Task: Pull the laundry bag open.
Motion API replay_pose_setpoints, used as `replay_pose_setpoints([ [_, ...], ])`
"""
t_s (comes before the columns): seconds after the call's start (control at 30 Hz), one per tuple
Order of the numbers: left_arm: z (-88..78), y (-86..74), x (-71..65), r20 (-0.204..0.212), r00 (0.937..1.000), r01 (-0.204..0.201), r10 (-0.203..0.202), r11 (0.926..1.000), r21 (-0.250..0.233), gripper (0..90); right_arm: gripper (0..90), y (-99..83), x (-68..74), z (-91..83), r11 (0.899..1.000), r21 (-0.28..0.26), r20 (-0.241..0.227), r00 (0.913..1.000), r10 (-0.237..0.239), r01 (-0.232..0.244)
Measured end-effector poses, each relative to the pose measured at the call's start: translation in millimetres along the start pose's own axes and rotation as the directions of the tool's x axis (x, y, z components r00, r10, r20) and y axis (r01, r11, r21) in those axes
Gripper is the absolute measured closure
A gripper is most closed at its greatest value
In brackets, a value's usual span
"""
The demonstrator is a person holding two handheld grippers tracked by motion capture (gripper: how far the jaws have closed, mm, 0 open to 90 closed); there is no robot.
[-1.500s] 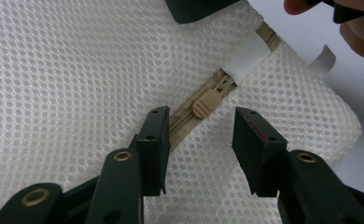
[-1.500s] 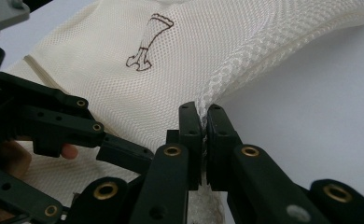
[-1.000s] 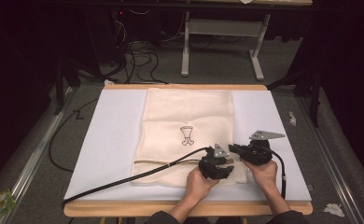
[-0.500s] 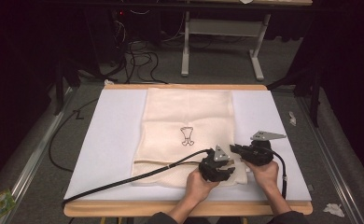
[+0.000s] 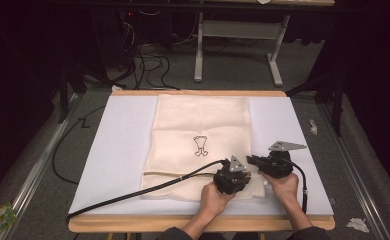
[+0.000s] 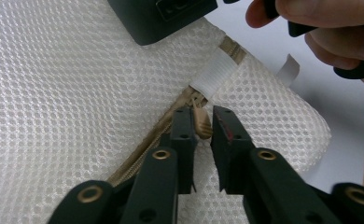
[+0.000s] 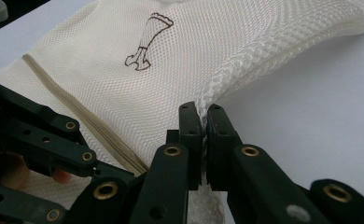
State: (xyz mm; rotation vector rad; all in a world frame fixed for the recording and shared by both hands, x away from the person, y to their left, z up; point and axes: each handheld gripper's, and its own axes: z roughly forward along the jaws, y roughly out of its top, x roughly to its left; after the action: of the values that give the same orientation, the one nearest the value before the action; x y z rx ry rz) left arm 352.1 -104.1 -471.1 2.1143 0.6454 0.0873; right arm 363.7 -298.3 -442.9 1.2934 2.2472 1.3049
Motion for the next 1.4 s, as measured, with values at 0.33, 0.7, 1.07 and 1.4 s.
replay_pose_setpoints([
  [0.33,2.5,0.1,1.0,-0.008,0.9999,0.013,-0.013,0.9999,0.007,80.7,88.0,-0.4,0.0,1.9,1.0,0.006,-0.003,1.0,-0.001,0.001],
  [0.7,-1.4,3.3,1.1,-0.009,0.9998,0.019,-0.019,0.9996,0.021,86.6,87.9,-3.9,-5.6,0.2,1.0,0.003,0.012,0.9999,-0.005,0.005],
  [1.07,-5.7,3.3,-1.1,-0.028,0.9995,-0.009,0.01,0.9994,0.033,86.7,87.9,-6.8,-7.0,1.3,1.0,0.015,0.021,0.9996,-0.02,0.02],
  [1.4,-11.3,4.2,-2.5,-0.043,0.9987,-0.025,0.027,0.9983,0.053,86.8,88.0,-10.4,-8.2,0.5,0.999,0.022,0.014,0.9996,-0.025,0.025],
])
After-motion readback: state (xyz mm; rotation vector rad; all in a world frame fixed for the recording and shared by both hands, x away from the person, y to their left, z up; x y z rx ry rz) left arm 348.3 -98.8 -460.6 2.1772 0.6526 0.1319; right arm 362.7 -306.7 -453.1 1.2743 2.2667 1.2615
